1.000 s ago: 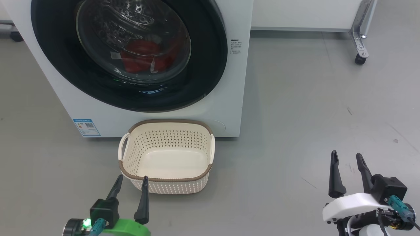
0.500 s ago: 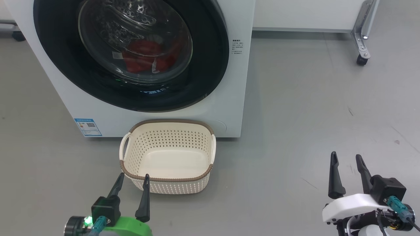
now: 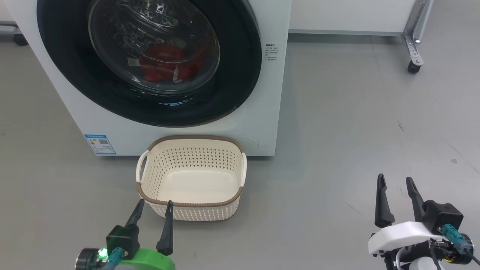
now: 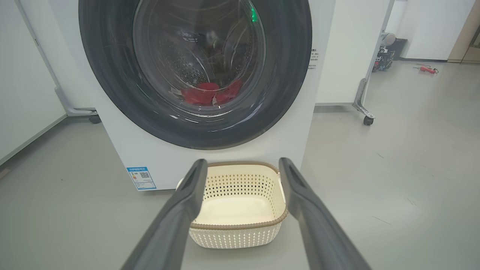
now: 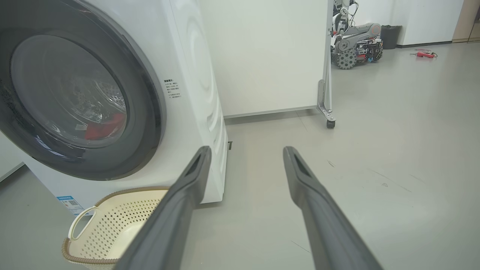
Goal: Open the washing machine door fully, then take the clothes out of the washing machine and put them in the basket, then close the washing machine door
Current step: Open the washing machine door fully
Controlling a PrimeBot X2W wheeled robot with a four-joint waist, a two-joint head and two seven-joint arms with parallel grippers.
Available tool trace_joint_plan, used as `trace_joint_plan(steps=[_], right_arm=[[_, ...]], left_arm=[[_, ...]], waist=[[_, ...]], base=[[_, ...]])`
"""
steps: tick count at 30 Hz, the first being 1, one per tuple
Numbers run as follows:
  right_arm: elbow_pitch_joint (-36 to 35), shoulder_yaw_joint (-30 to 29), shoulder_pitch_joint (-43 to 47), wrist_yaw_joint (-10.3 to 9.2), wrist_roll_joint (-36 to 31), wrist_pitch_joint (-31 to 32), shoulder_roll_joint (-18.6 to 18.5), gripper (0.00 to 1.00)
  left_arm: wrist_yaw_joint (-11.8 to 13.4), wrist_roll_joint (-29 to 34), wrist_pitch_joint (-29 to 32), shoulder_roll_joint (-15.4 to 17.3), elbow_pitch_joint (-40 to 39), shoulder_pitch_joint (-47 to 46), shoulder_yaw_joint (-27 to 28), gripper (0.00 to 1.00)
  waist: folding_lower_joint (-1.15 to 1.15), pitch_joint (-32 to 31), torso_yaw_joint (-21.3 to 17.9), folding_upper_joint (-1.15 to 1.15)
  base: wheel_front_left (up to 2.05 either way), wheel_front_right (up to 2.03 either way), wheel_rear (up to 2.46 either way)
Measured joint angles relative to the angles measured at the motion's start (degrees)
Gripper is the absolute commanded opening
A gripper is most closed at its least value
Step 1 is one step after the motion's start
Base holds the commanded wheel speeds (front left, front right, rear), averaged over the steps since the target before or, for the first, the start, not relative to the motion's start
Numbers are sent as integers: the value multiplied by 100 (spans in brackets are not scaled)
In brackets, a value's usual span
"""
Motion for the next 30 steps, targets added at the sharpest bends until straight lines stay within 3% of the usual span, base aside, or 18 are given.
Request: trace_joint_plan(steps=[5, 6, 7, 9, 16, 30], right_arm=[[2, 2, -12, 1, 0, 0, -1, 100], [2, 2, -15, 1, 0, 0, -1, 93], [1, 2, -20, 1, 0, 0, -1, 69], [-9, 1, -39, 1, 0, 0, -7, 0], [-122, -100, -250, 60, 271, 11, -12, 0], [-302, -1222, -1284, 258, 2954, 509, 59, 0]], left_arm=[[0, -68, 0, 0, -1, -1, -7, 100], [0, -69, 0, 0, -1, -1, -11, 100], [0, -69, 0, 0, -1, -1, -19, 100], [0, -69, 0, 1, -11, -2, -43, 100], [-4, -68, 0, 1, -77, -118, -90, 100], [-66, -78, 0, 4, -152, -426, -341, 100]], waist=[[0, 39, 9, 0], [0, 49, 12, 0], [0, 60, 15, 0], [0, 102, 23, 0], [0, 339, 62, 0], [0, 952, 227, 0]], base=[[0, 0, 0], [0, 0, 0], [0, 0, 0], [0, 0, 0], [0, 0, 0], [0, 0, 0]])
